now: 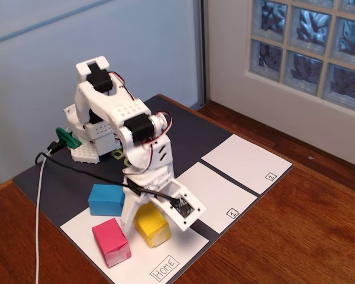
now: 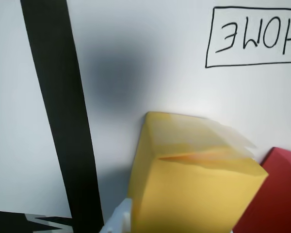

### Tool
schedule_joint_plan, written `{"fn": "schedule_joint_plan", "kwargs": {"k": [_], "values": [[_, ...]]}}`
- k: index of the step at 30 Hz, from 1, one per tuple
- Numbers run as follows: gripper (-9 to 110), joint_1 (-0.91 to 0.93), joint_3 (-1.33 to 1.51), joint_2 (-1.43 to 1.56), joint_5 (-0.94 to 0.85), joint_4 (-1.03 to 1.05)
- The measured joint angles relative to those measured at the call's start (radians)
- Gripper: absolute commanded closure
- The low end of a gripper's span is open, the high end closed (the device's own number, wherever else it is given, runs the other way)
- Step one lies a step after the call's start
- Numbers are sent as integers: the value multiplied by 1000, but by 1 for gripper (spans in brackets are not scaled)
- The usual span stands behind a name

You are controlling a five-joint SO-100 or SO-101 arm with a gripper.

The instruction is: Move box yellow to zone 1

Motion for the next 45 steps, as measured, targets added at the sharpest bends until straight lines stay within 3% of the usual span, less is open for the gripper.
{"fn": "schedule_joint_plan", "kwargs": {"k": [13, 20, 24, 29, 35, 37, 45], "values": [[55, -14, 0, -81, 25, -69], [61, -31, 0, -118, 38, -80], [67, -41, 0, -137, 44, -81], [87, -43, 0, -141, 44, -81], [94, -43, 0, -140, 38, -57], [102, -43, 0, -129, 34, -9], [102, -40, 2, 23, -18, 103]]}}
